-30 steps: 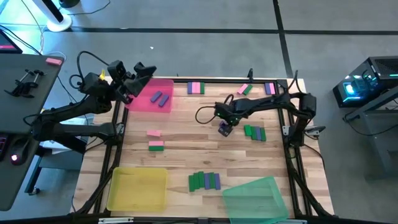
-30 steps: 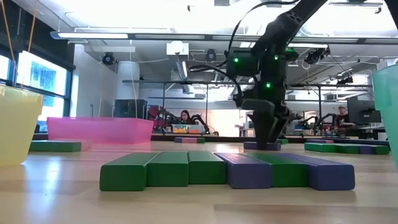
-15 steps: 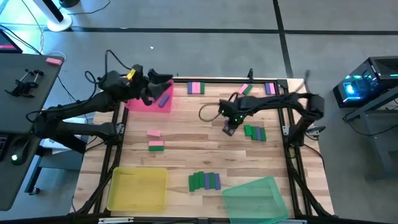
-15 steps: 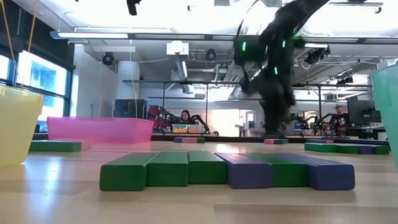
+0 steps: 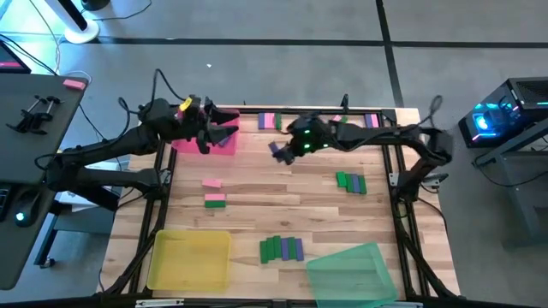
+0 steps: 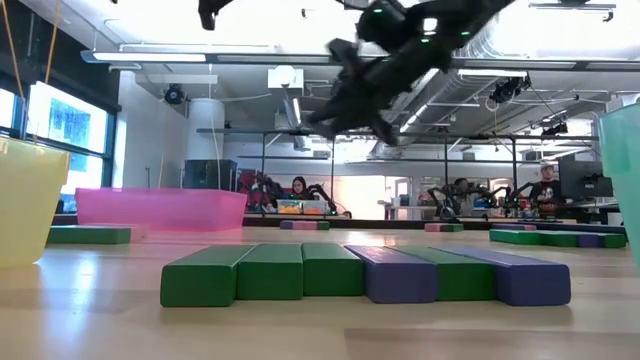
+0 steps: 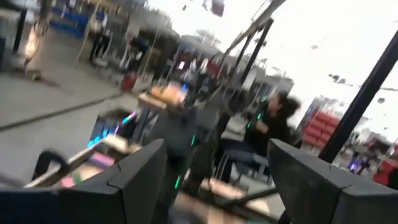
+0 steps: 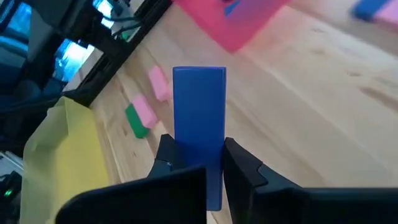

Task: Sort blocks
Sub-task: Put the violet block into the pink bin

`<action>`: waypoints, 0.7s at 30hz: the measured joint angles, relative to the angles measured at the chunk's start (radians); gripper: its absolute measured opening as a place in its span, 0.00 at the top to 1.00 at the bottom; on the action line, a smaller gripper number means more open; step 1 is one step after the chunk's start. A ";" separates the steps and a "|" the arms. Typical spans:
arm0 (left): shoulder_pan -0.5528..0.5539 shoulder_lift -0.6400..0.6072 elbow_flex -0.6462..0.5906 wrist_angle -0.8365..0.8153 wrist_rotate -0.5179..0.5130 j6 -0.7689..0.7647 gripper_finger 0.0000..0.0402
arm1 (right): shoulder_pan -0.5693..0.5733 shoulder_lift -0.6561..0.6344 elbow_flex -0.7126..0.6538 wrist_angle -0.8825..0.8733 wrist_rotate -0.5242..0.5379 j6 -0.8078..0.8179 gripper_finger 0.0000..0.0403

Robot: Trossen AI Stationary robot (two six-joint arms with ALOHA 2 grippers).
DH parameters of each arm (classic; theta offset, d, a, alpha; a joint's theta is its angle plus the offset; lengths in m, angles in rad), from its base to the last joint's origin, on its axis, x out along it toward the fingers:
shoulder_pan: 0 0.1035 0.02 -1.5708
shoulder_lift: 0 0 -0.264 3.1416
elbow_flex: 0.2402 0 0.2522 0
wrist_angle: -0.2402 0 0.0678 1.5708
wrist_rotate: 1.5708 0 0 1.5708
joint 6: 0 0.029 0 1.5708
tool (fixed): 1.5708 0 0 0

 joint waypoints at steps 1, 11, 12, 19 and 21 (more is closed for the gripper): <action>0.000 0.000 0.000 0.031 0.000 -0.007 0.33 | 0.011 0.038 0.038 0.005 -0.001 -0.010 0.99; 0.000 -0.001 0.000 0.401 0.001 -0.107 0.33 | -0.008 0.388 0.496 0.074 0.018 -0.039 0.99; 0.000 -0.001 0.000 0.433 0.002 -0.112 0.33 | -0.014 0.416 0.537 0.074 0.017 -0.039 0.99; 0.000 -0.001 0.000 0.492 0.002 -0.113 0.33 | -0.038 0.585 0.775 0.069 -0.020 0.005 0.99; 0.000 0.000 0.000 0.482 0.002 -0.114 0.33 | -0.039 0.618 0.820 0.069 -0.014 0.010 0.99</action>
